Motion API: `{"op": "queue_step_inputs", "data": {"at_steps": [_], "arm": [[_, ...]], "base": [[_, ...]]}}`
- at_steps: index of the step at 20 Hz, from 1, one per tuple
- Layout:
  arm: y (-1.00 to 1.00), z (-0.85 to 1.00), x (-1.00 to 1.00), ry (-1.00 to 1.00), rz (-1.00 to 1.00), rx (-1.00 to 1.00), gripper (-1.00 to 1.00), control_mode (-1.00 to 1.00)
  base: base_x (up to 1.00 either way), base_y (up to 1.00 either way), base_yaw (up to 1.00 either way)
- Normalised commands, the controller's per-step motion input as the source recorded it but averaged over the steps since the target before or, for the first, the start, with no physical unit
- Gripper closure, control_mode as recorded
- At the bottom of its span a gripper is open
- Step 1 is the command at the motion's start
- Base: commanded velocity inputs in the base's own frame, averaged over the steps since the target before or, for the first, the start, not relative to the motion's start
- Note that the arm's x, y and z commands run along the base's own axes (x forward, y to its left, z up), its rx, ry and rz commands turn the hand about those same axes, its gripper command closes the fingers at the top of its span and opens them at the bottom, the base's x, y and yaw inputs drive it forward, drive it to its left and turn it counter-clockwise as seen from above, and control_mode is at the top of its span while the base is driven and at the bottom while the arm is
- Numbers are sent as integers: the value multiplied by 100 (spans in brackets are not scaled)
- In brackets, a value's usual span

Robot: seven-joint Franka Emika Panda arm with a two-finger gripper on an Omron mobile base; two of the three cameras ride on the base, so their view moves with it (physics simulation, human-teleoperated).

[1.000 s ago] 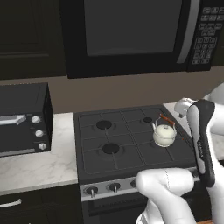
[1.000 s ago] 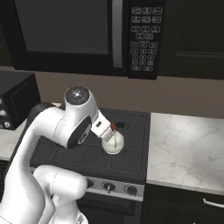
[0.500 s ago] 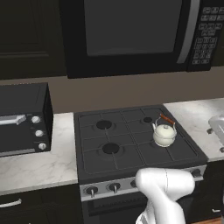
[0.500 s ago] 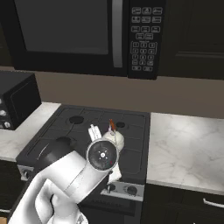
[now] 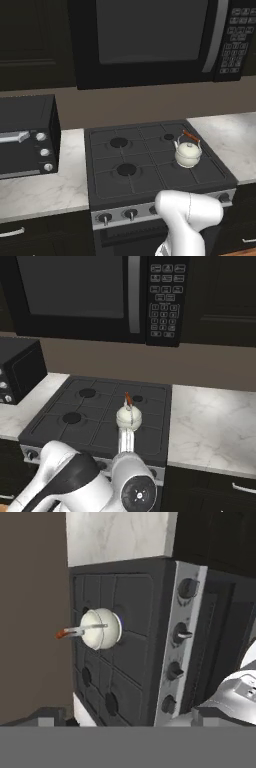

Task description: Lower the heat of the kettle.

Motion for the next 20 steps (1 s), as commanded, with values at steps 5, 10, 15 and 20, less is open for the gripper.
{"op": "queue_step_inputs", "data": {"at_steps": [5, 10, 15, 20], "arm": [[0, -64, 0, -2, -2, 24, -100, -100], [0, -53, 0, -5, 0, 12, -100, -100], [-1, -51, 4, -7, 0, 6, -100, -100], [-7, -41, 29, -8, 6, 1, -100, -100]], "base": [[0, 0, 0], [0, 0, 0], [0, 0, 0], [0, 0, 0]]}}
